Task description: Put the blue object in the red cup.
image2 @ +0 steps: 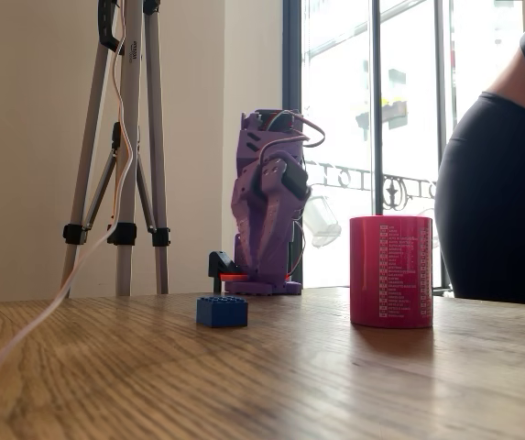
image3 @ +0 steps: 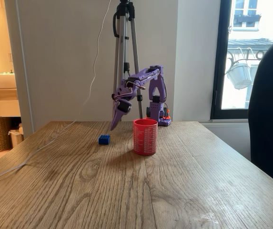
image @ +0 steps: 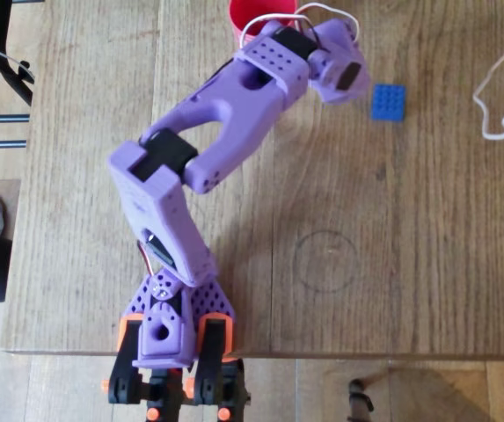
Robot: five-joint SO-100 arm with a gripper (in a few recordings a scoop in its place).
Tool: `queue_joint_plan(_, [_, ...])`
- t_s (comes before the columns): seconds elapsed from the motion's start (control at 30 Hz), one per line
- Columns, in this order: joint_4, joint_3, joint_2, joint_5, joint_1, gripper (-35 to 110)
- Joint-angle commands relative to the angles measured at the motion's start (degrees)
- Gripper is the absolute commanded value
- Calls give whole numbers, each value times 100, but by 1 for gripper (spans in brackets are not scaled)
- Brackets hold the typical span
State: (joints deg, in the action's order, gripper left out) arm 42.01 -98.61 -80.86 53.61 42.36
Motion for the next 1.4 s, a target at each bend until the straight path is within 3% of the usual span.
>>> queue_joint_plan(0.0, [-308, 457, -53, 0, 167, 1])
queue_joint_plan(0.13, [-343, 545, 88, 0, 237, 31])
queue_joint_plan(0.43, [562, 536, 141, 18, 237, 45])
queue_joint_plan(0.6, [1028, 519, 334, 9, 185, 45])
queue_joint_plan(1.23, [-79, 1125, 1371, 26, 229, 40])
queue_joint_plan(1.3, [-97, 1134, 1371, 44, 229, 28])
queue_joint_plan(1.37, [-325, 1134, 1380, 44, 229, 7])
